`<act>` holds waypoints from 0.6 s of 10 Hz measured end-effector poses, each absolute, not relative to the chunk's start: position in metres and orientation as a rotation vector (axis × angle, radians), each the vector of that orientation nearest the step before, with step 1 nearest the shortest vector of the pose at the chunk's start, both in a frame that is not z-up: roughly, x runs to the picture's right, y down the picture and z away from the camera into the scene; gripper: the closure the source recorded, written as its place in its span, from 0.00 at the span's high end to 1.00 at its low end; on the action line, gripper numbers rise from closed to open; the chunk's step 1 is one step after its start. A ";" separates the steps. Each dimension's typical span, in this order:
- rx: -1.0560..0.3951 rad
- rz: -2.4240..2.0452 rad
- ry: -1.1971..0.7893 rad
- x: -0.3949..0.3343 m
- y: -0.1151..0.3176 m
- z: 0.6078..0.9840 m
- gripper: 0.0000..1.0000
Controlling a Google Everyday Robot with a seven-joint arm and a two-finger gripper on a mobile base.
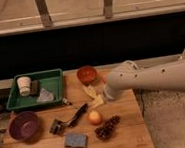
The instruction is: Place apple in red bowl
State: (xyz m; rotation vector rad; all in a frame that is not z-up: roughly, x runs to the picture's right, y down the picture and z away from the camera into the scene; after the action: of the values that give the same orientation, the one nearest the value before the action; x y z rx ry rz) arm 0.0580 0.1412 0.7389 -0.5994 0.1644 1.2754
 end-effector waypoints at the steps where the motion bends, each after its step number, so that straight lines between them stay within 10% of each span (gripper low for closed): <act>1: -0.612 1.248 0.177 0.053 0.153 0.741 0.80; 6: -0.685 1.128 0.216 0.004 0.216 0.761 0.80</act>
State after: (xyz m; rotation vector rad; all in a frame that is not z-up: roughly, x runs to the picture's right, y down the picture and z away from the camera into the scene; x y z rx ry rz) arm 0.0043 0.2162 0.7611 -0.6854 0.2163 1.1278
